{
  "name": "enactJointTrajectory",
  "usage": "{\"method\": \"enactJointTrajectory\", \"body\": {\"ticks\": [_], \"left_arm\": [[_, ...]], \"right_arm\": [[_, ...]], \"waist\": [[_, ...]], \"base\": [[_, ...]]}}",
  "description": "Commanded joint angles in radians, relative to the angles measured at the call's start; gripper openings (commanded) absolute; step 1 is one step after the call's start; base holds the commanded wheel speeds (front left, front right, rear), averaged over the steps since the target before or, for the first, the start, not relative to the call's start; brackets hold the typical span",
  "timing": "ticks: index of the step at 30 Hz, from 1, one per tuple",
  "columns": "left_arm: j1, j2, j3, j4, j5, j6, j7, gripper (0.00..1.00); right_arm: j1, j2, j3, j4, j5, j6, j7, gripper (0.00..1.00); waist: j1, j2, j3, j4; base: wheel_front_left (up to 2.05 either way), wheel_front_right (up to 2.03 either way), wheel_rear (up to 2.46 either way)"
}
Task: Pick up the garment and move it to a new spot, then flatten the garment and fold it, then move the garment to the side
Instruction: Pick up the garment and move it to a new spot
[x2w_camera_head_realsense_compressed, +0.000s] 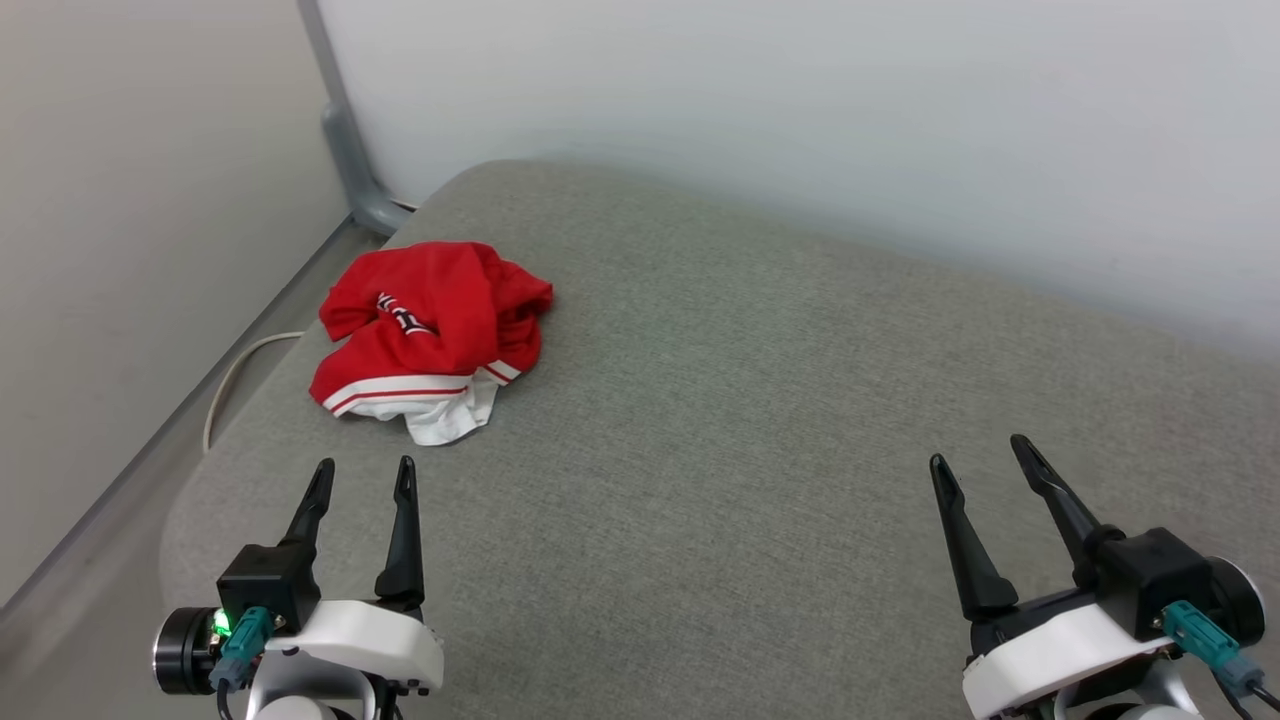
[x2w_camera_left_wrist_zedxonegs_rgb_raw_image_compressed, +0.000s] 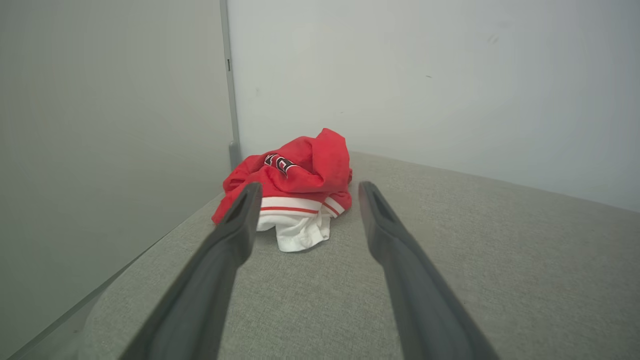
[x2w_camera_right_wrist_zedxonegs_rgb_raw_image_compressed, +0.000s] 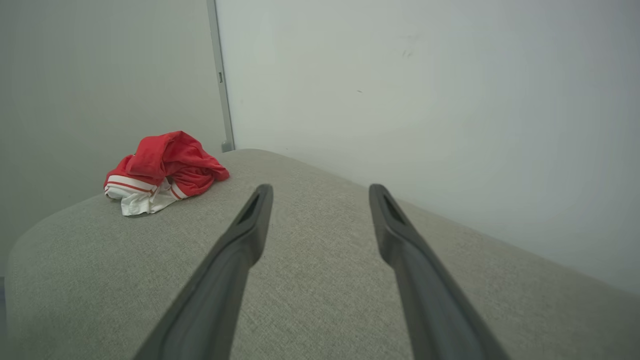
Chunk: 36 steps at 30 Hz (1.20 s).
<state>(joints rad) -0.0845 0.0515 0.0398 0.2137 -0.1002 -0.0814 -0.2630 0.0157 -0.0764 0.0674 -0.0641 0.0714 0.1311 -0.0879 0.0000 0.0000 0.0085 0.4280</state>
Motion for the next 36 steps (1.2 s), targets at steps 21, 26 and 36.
{"method": "enactJointTrajectory", "body": {"ticks": [21,26,36], "left_arm": [[-0.123,0.018,0.031,0.130,-0.056,-0.031,-0.003,1.00],[-0.282,0.074,0.046,0.218,-0.119,-0.043,0.025,1.00],[-0.602,0.243,0.017,0.328,-0.296,-0.049,0.310,1.00]], "right_arm": [[-0.037,-0.012,-0.002,-0.024,0.016,-0.001,0.024,1.00],[-0.056,-0.024,-0.025,-0.062,0.007,-0.001,0.042,1.00],[-0.152,-0.058,-0.056,-0.147,0.000,-0.001,0.045,1.00]], "waist": [[0.0000,0.0000,0.076,-0.022],[0.0000,0.0000,0.165,-0.073],[0.0000,0.0000,0.377,-0.176]], "base": [[0.00,0.00,0.00],[0.00,0.00,0.00],[0.00,0.00,0.00]]}}
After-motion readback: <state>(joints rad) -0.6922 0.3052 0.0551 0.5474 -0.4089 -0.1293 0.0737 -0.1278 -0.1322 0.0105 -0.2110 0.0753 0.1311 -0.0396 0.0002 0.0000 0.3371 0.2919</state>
